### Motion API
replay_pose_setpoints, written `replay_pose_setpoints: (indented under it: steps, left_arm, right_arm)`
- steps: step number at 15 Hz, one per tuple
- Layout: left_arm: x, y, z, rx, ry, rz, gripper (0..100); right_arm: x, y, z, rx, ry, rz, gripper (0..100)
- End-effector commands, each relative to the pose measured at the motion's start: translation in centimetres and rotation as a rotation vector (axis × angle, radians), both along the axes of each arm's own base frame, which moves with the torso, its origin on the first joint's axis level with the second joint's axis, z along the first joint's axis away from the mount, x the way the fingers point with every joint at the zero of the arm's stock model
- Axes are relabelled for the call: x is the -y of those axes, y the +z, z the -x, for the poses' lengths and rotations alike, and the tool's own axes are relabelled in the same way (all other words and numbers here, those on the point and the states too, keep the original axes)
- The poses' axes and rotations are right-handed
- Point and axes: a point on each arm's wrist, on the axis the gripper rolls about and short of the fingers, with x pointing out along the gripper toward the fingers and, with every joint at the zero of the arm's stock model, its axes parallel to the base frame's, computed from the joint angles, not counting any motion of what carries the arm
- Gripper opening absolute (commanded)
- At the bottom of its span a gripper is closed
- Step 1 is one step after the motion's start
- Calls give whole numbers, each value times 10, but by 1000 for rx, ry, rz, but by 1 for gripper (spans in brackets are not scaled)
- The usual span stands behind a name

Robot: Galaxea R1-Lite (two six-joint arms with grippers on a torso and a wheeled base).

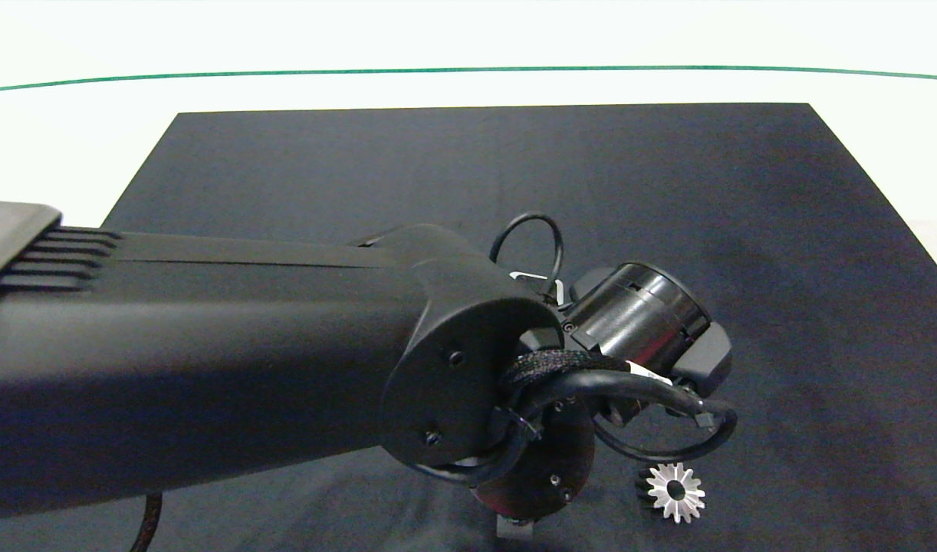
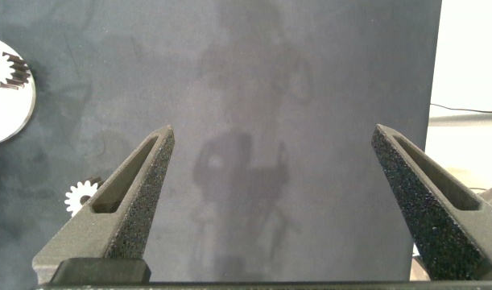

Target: Remove an incorrectly installed larger gear and replace it with the correct smaller gear

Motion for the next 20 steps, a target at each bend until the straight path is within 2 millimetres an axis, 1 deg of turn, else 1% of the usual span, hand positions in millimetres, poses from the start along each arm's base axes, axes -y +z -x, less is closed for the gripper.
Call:
replay_pose_setpoints:
  steps: [1,9,16,20]
  left_arm:
    - [2,-1,1,1,0,-2,13]
    - [0,-4,0,-15,8,-33,13]
    - [-2,0,-4,-6,15,-18,13]
    - [0,-1,-3,-8,12,-22,13]
  right_arm:
    - [0,-1,-1,-8,0,2,100]
    - [0,-1,-1,-8,1,2,100]
    - [0,-1,-2,-11,3,2,100]
    - [0,-2,-2,-13,3,2,100]
